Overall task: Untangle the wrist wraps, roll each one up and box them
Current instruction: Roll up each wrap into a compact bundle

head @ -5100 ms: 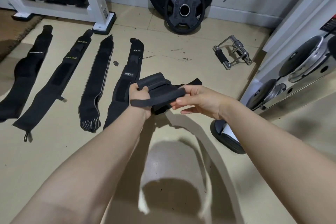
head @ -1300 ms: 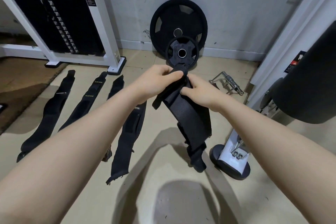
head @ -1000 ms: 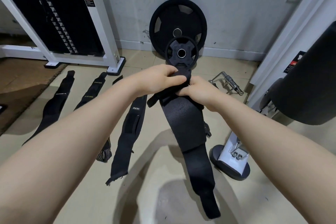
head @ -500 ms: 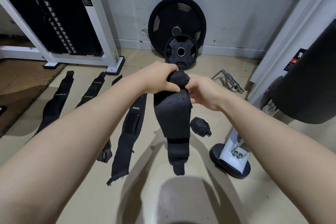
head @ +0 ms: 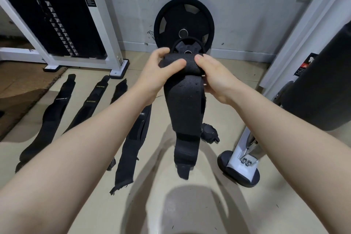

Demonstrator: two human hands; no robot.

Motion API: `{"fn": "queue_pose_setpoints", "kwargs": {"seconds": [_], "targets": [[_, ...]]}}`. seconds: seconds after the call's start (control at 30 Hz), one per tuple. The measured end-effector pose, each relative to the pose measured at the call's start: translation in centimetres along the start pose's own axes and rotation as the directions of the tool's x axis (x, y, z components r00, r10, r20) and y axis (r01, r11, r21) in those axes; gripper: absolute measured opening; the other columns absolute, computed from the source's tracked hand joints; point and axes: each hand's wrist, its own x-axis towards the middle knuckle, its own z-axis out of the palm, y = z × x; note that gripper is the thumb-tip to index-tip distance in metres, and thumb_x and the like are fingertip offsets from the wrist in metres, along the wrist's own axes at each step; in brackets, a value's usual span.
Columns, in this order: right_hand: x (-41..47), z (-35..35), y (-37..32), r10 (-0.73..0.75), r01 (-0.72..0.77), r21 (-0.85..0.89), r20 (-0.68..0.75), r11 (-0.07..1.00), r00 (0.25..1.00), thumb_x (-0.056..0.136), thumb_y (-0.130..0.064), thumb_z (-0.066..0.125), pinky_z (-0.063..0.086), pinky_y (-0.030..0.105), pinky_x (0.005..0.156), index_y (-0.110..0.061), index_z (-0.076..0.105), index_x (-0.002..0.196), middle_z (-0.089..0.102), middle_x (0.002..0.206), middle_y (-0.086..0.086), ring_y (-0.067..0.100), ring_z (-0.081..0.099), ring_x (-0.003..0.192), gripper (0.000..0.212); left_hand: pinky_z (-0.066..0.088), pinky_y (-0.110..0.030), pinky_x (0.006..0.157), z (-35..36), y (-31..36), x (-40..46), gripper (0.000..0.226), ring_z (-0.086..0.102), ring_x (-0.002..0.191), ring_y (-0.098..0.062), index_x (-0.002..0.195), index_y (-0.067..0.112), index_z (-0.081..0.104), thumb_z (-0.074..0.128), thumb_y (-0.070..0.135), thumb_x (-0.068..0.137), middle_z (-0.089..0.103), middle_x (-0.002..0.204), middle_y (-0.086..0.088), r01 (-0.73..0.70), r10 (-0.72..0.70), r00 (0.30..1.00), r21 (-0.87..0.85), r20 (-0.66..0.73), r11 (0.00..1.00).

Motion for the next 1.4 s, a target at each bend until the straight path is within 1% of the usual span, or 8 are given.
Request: {"fn": "queue_pose_setpoints", "kwargs": {"seconds": [0.13, 0.33, 0.47, 0.73, 0.97, 1.13, 1.23, 1.4], "targets": [[0.1, 0.3, -1.1, -0.024, 0.03, 0.255, -0.024, 0.966, 0.999, 0.102, -0.03, 0.035, 0.048, 0.044, 0.099, -0.015, 0.054, 0.124, 0.066, 0.12, 0.009, 0.023, 0.065, 0.107, 0.032, 0.049, -0.028, 0.088, -0.3, -1.2, -0.4, 0.02, 0.065, 0.1, -0.011, 0.106, 0.018, 0.06, 0.055, 0.031, 0.091, 0.069, 0.108, 0.001, 0.134, -0.122, 0.968, -0.041, 0.221, 0.99], [0.4, 0.9, -1.9, -0.034, 0.071, 0.359, -0.108, 0.93, 0.994, 0.101, -0.029, 0.04, 0.05, 0.038, 0.098, -0.012, 0.055, 0.125, 0.065, 0.12, 0.011, 0.022, 0.064, 0.108, 0.032, 0.038, -0.032, 0.106, -1.3, -2.5, -0.2, 0.05, 0.055, 0.121, -0.013, 0.121, 0.025, 0.057, 0.066, 0.046, 0.077, 0.063, 0.126, 0.004, 0.142, -0.177, 0.933, 0.132, 0.314, 0.981], [0.8, 0.6, -2.5, -0.013, 0.081, 0.501, -0.139, 0.862, 0.99, 0.101, -0.029, 0.043, 0.045, 0.042, 0.104, -0.009, 0.055, 0.125, 0.065, 0.121, 0.012, 0.024, 0.063, 0.112, 0.034, 0.041, -0.016, 0.089, -1.6, -4.0, -0.8, 0.022, 0.057, 0.106, 0.001, 0.11, 0.032, 0.056, 0.063, 0.027, 0.09, 0.063, 0.111, 0.016, 0.195, -0.266, 0.899, 0.225, 0.349, 0.955], [0.9, -0.7, -0.6, -0.154, 0.153, -0.024, -0.24, 0.988, 0.959, 0.101, -0.017, 0.038, 0.058, 0.034, 0.076, -0.028, 0.035, 0.131, 0.048, 0.132, 0.003, 0.018, 0.059, 0.105, 0.032, 0.056, -0.022, 0.066, -1.5, -5.4, -1.6, 0.022, 0.071, 0.08, -0.01, 0.098, 0.024, 0.062, 0.066, 0.006, 0.087, 0.074, 0.088, 0.008, 0.289, -0.293, 0.932, 0.048, 0.212, 0.956], [1.6, -0.5, 0.6, -0.138, 0.174, 0.068, -0.361, 0.982, 0.922, 0.098, -0.011, 0.043, 0.044, 0.048, 0.103, -0.026, 0.036, 0.121, 0.05, 0.13, 0.004, 0.023, 0.053, 0.119, 0.029, 0.054, -0.022, 0.064, -0.8, -5.8, -2.4, 0.032, 0.068, 0.074, -0.007, 0.094, 0.02, 0.059, 0.061, -0.01, 0.084, 0.072, 0.078, 0.01, 0.277, -0.273, 0.923, 0.021, 0.272, 0.961], [1.1, -0.5, 1.2, -0.111, 0.193, 0.264, -0.299, 0.945, 0.948, 0.1, -0.01, 0.045, 0.054, 0.031, 0.085, -0.009, 0.05, 0.116, 0.065, 0.105, 0.003, 0.015, 0.063, 0.096, 0.017, 0.054, -0.022, 0.078, 0.1, -5.1, -2.6, 0.025, 0.069, 0.088, -0.007, 0.103, 0.022, 0.063, 0.041, 0.033, 0.1, 0.074, 0.091, 0.01, 0.384, -0.306, 0.887, -0.184, 0.347, 0.905], [1.0, -0.3, 1.1, -0.088, 0.155, 0.239, -0.268, 0.959, 0.959, 0.1, -0.018, 0.046, 0.053, 0.032, 0.089, -0.008, 0.052, 0.122, 0.066, 0.107, 0.004, 0.016, 0.064, 0.097, 0.025, 0.053, -0.021, 0.08, 0.4, -5.1, -2.2, 0.022, 0.067, 0.092, -0.007, 0.109, 0.019, 0.061, 0.04, 0.023, 0.103, 0.071, 0.1, 0.006, 0.324, -0.277, 0.913, -0.119, 0.298, 0.939], [1.4, -0.2, 2.1, -0.13, 0.011, -0.345, -0.324, 0.938, 0.937, 0.099, -0.026, 0.041, 0.039, 0.03, 0.099, -0.024, 0.043, 0.135, 0.043, 0.138, 0.008, 0.018, 0.05, 0.113, 0.036, 0.051, -0.026, 0.084, 0.3, -5.7, -2.1, 0.018, 0.065, 0.092, -0.013, 0.103, 0.017, 0.061, 0.044, 0.016, 0.102, 0.069, 0.098, 0.001, 0.25, -0.246, 0.941, 0.012, 0.231, 0.968]]}}
